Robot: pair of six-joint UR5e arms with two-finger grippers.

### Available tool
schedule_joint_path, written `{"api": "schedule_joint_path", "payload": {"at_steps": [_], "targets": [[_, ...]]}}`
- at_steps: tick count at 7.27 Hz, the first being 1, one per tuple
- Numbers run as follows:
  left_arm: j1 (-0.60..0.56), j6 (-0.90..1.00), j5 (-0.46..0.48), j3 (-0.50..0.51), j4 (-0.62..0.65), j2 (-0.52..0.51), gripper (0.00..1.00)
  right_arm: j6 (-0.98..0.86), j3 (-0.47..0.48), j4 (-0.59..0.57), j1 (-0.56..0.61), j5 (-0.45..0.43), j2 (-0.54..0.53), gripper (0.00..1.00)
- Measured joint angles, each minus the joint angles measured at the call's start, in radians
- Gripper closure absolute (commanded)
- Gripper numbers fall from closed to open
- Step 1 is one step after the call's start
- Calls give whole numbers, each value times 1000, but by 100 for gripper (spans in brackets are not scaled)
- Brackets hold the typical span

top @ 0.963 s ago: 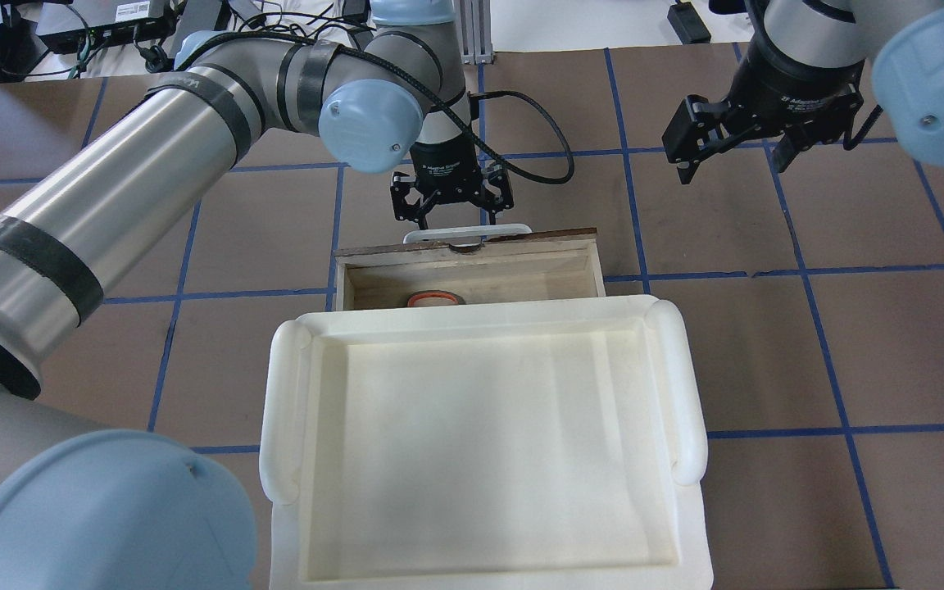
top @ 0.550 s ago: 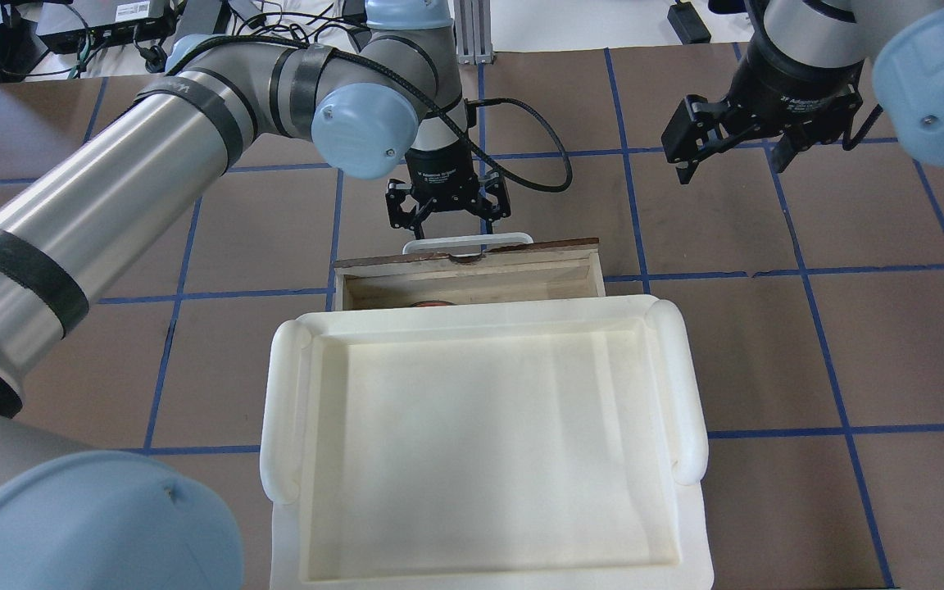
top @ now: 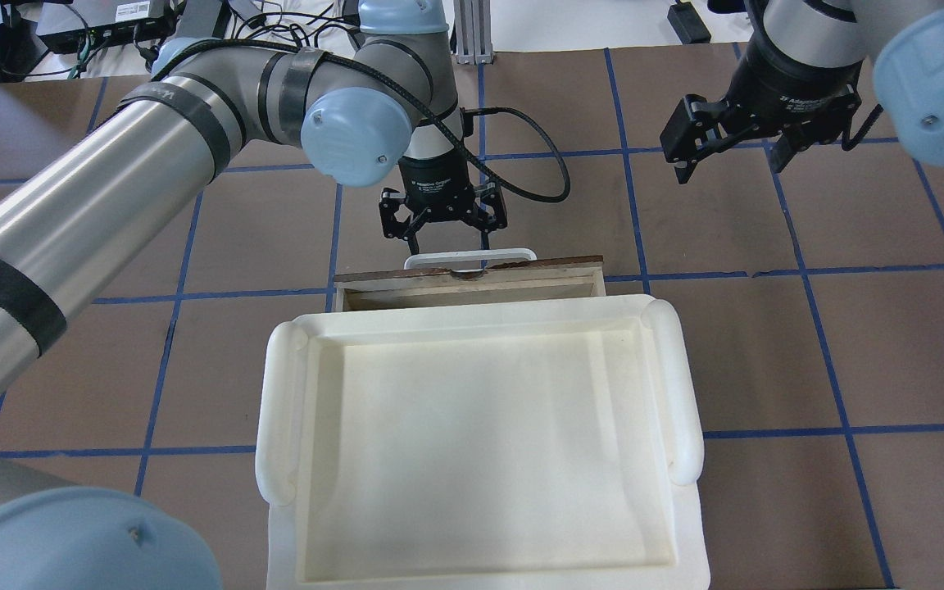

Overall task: Put scissors in drawer and close it
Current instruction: 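Push the drawer front with the left gripper toward the robot's far side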

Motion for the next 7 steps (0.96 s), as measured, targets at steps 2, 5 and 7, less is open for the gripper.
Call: {"api": "schedule_joint_path", "payload": {"at_steps": [2, 5, 7], "targets": [[-1, 3, -1, -16, -5, 14, 0, -2, 0, 1, 0, 3, 0, 0], [-12, 5, -1, -24, -35, 32, 0, -5, 0, 1, 0, 5, -1, 0], [-21, 4, 1, -25, -61, 36, 0, -6, 0, 2, 0, 4, -1, 0]]}}
